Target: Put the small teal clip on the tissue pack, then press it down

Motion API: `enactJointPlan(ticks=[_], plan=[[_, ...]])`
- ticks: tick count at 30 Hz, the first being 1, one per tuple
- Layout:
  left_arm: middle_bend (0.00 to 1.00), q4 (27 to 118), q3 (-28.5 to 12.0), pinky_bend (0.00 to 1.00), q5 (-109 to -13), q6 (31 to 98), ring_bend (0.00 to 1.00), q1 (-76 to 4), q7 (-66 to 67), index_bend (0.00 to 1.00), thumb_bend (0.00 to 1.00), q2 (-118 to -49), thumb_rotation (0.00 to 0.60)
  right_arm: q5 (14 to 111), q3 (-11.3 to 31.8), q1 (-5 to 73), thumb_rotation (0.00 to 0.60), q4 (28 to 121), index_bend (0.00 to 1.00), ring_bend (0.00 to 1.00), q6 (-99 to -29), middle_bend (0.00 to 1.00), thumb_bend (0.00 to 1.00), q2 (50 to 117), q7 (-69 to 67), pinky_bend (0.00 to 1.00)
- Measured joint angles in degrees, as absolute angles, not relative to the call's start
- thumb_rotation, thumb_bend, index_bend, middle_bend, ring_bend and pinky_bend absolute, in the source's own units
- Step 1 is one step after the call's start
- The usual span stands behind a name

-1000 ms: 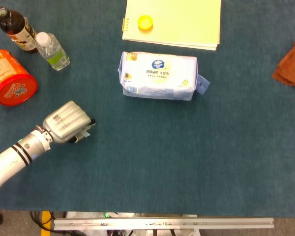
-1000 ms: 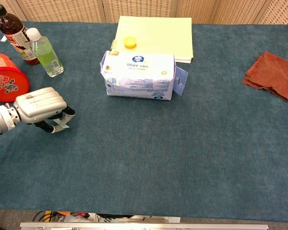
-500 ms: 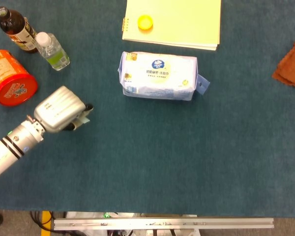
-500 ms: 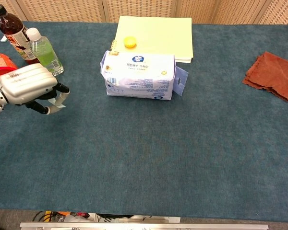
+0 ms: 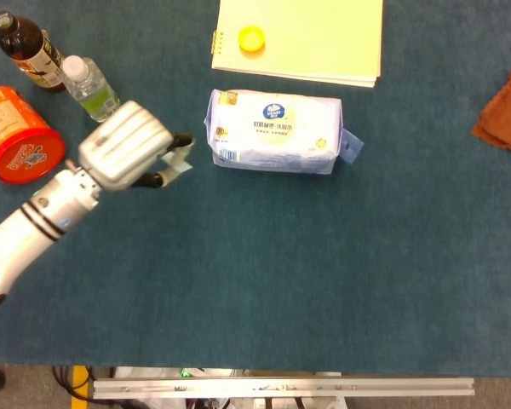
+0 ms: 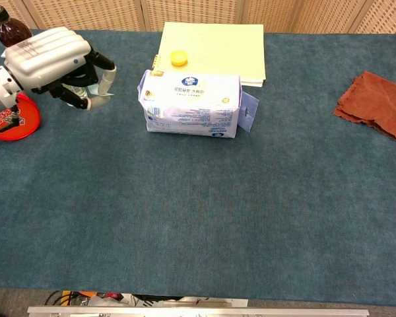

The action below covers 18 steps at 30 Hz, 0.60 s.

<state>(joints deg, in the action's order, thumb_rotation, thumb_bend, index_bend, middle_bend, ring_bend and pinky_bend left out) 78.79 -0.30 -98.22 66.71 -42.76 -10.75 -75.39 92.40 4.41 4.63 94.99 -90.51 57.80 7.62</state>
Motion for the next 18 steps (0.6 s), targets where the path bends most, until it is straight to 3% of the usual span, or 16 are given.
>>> enactJointPlan(ticks=[18], plan=[[1.00,73.8,-5.5,0.82,-92.2,57.2,1.00,-49.9,-9.9,0.60,0.38,-84.4,0.600,91.0,4.6,4.7,0.600,92.9,0.00,0.13,-89.6,0.22,0.36,58.1,5.5,0.19]])
